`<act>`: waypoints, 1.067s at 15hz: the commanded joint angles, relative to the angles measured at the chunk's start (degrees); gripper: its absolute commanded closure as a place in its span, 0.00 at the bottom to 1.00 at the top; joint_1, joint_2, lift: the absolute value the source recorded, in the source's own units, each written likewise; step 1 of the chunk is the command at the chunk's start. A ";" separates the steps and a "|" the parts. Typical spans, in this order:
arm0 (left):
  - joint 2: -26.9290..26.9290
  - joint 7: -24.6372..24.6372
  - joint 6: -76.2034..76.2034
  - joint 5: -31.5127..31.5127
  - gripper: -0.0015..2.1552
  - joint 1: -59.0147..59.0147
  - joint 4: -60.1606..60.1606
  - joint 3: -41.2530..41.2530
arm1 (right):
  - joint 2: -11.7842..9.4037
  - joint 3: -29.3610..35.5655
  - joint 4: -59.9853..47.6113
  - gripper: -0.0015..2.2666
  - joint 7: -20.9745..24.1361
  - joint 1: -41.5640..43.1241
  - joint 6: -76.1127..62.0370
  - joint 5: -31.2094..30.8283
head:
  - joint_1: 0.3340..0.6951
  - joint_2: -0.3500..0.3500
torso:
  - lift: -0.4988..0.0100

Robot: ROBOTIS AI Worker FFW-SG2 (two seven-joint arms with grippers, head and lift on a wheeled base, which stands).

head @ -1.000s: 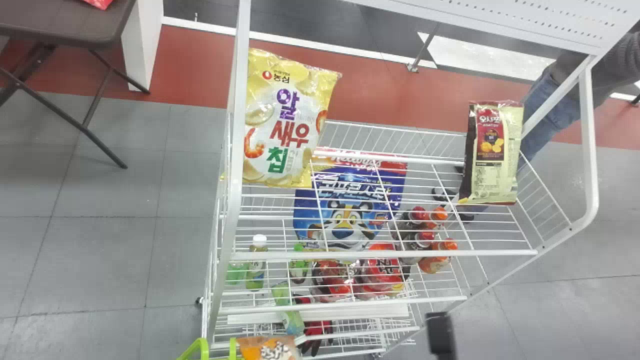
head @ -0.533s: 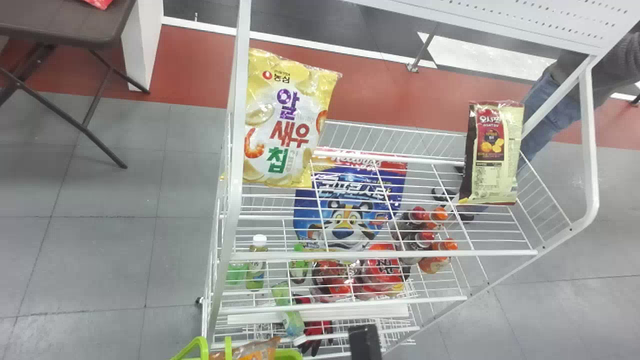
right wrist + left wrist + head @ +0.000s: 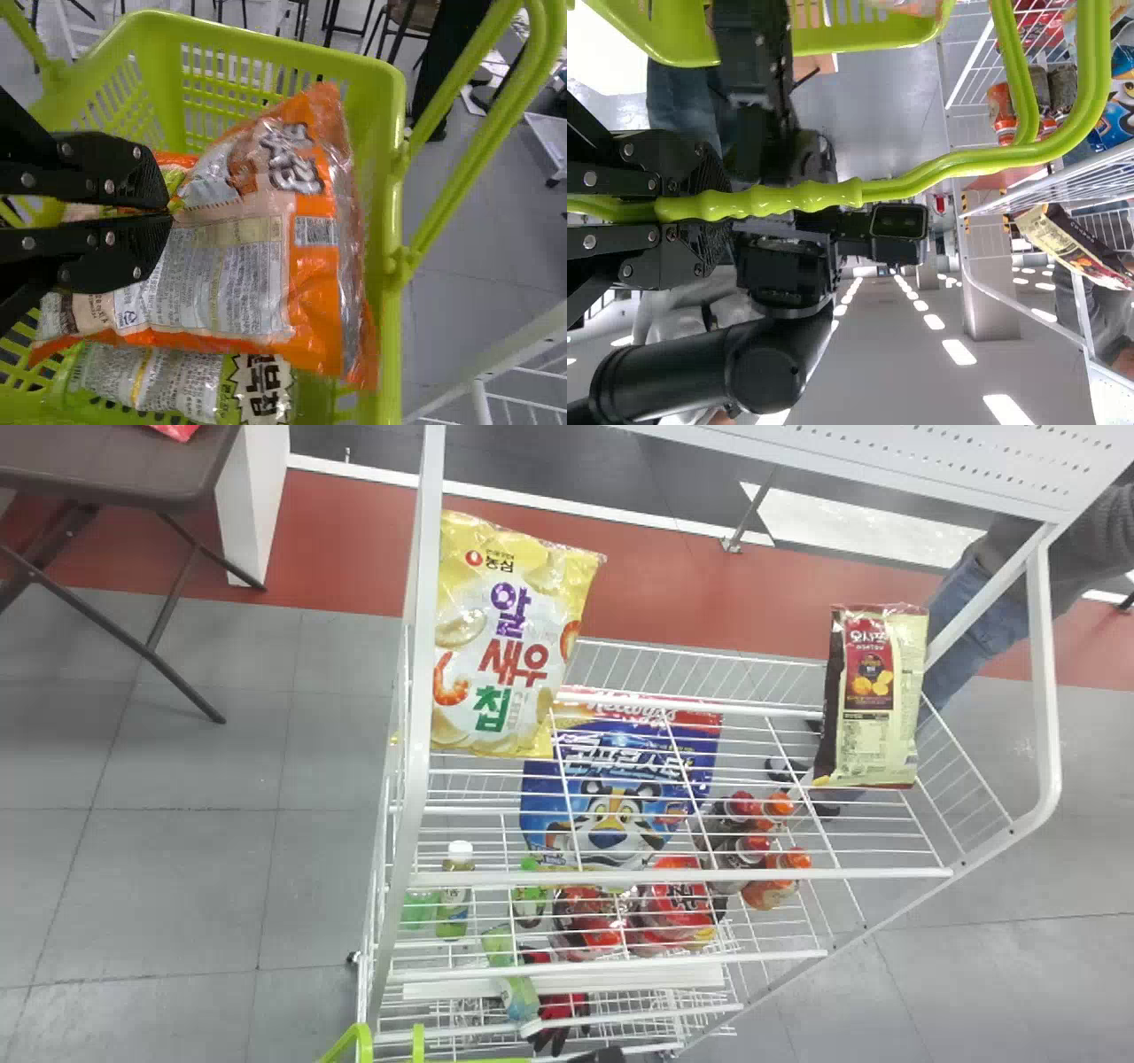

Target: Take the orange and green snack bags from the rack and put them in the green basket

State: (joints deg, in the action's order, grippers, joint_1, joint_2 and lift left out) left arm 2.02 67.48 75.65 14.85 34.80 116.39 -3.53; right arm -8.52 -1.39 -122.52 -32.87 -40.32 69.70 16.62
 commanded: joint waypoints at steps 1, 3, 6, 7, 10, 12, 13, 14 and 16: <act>-0.09 -0.07 -0.28 0.00 0.91 0.00 -0.11 0.02 | -0.45 3.59 -6.59 0.01 0.35 -2.05 5.50 2.28 | 1.00 0.00 | 0.98; -0.18 -0.07 -0.98 0.00 0.91 0.26 -0.02 0.02 | -0.71 7.11 -12.04 0.03 1.14 -2.93 9.72 4.04 | 1.00 0.00 | 0.98; -0.26 -0.16 -1.16 0.00 0.91 0.35 -0.02 0.11 | -0.71 13.17 -16.87 0.03 2.11 -3.10 7.78 5.88 | 1.00 0.00 | 0.98; -0.26 -0.16 -1.16 0.00 0.91 0.26 -0.02 0.11 | -0.71 15.02 -18.10 0.03 2.99 -3.10 3.39 6.50 | 1.00 0.00 | 0.98; -0.44 -0.16 -1.16 0.00 0.91 0.35 -0.02 0.02 | -0.27 18.09 -18.72 0.03 3.60 -2.75 -19.99 6.68 | 1.00 0.00 | 0.98; -0.53 -0.25 -1.69 0.00 0.91 0.35 -0.29 0.02 | 0.61 18.97 -18.63 0.03 3.60 -2.66 -34.75 6.68 | 1.00 0.00 | 0.98; -0.62 -0.33 -2.04 0.00 0.91 0.35 -0.29 0.02 | 1.22 18.88 -18.37 0.03 4.22 -2.84 -41.26 6.24 | 1.00 0.00 | 0.98; -0.70 -0.25 -2.39 0.00 0.91 0.35 -0.37 0.02 | 1.93 18.09 -17.84 0.03 4.83 -3.10 -46.53 5.18 | 1.00 0.00 | 0.98; -0.97 -0.33 -2.74 0.00 0.91 0.35 -0.64 0.02 | 3.07 15.19 -14.41 0.03 5.97 -3.89 -57.43 2.63 | 1.00 0.00 | 0.98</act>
State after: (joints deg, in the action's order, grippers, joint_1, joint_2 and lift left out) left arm 1.23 67.15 73.17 14.85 35.16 115.91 -3.53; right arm -6.26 15.72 -139.02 -27.26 -43.66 20.10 21.22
